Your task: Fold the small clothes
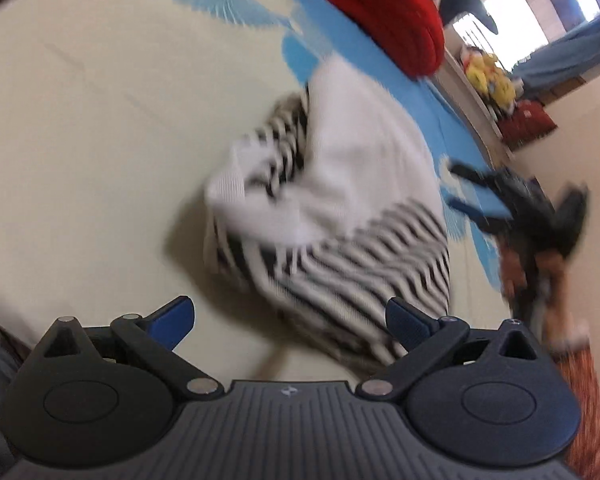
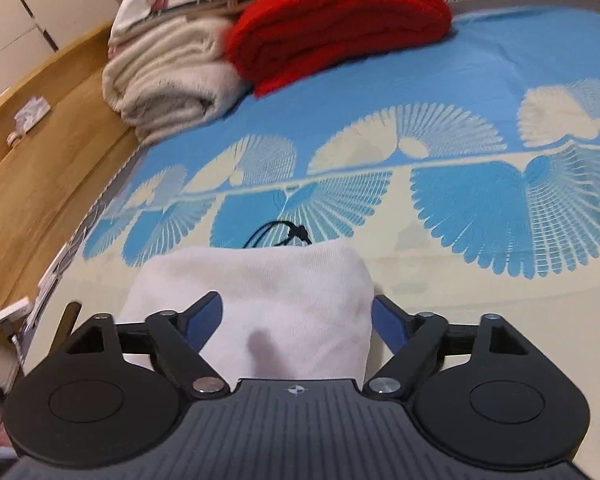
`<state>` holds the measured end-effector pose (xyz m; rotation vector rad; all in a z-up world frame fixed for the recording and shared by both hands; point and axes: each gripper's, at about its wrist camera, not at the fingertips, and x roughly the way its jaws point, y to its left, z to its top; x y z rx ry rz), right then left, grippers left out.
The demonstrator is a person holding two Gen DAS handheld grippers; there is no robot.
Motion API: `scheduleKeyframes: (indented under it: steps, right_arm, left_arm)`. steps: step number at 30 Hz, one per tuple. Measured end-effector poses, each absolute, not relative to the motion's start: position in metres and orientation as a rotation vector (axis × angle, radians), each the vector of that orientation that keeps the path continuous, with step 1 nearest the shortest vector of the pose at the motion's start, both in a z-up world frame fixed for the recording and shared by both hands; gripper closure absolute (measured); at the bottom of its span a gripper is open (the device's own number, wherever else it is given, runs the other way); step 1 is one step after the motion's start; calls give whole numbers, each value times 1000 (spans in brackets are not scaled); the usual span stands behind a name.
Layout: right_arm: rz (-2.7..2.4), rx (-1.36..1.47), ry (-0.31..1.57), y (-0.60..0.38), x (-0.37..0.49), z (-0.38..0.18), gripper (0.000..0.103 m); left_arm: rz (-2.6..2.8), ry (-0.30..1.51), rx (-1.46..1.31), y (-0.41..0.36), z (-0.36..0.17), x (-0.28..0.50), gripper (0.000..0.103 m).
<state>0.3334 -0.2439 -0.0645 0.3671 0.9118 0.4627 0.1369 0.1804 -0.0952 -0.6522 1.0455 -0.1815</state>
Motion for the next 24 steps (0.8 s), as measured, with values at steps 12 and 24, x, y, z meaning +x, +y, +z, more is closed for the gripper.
scheduleKeyframes:
  steps: [12,24]
  right_arm:
    - [655,255,1213,-204,426,-104,71]
    - [370,501,870,-275,441,-107,89]
  left_arm:
    - [-32,1071,-747,190,-131,185,75]
    - [-43,1043,-261,157,-91,474,78]
